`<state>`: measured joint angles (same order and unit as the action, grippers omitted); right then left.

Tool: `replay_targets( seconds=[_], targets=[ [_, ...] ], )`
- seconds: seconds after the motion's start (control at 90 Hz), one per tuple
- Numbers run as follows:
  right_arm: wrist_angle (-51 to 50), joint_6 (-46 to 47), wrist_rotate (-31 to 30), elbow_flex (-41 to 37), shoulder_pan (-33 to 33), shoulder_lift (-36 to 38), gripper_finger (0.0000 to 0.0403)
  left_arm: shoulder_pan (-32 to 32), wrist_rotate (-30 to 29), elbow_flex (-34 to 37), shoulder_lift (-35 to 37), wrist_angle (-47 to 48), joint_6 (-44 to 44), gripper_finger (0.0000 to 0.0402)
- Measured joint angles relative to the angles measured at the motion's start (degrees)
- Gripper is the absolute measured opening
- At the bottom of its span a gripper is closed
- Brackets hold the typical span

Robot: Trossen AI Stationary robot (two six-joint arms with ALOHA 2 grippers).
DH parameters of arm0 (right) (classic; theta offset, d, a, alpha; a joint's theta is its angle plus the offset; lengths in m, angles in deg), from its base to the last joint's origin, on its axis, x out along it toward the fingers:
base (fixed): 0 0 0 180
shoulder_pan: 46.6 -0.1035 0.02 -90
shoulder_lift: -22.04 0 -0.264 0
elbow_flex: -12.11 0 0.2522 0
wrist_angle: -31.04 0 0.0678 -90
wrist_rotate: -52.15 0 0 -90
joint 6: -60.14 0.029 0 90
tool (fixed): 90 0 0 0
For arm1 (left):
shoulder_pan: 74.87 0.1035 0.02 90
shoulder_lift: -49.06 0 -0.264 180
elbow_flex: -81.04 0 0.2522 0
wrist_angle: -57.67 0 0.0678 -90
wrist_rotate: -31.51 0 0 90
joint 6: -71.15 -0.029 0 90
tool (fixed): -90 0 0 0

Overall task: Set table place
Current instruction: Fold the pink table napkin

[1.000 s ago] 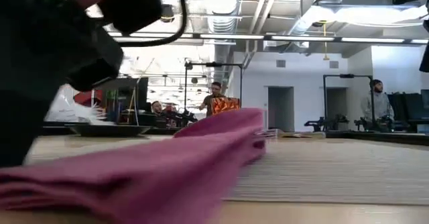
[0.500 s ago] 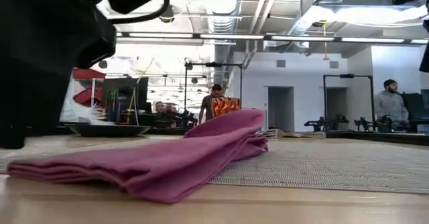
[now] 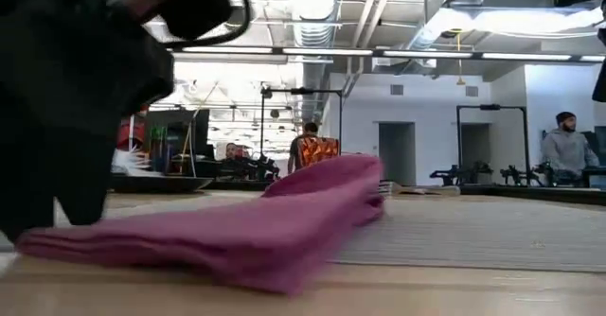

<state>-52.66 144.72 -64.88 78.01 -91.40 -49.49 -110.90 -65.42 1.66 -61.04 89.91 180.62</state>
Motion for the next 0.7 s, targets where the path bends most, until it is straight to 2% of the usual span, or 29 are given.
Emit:
replay_targets(
  seconds=[0.178, 0.233, 0.311, 0.356, 0.7],
  targets=[
    [0.12, -0.02, 0.07, 0.00, 0.31, 0.02, 0.0133, 0.02, 0.23, -0.08, -2.91, -0.50, 0.97, 0.0112],
    [0.03, -0.02, 0.11, 0.00, 0.31, 0.02, 0.0133, 0.04, 0.30, -0.10, -3.00, -0.15, 0.09, 0.0089],
    [-0.01, -0.03, 0.12, 0.00, 0.31, 0.02, 0.0133, 0.11, -1.00, 0.06, -2.95, 0.12, -1.09, 0.0029],
    [-0.02, -0.04, 0.13, 0.00, 0.31, 0.02, 0.0133, 0.08, -2.26, 0.08, -2.44, -0.57, -1.51, 0.0014],
    [-0.17, -0.07, 0.09, 0.00, 0.31, 0.02, 0.0133, 0.42, -14.35, 0.41, 2.91, -5.37, -5.87, 0.0000]
  ],
)
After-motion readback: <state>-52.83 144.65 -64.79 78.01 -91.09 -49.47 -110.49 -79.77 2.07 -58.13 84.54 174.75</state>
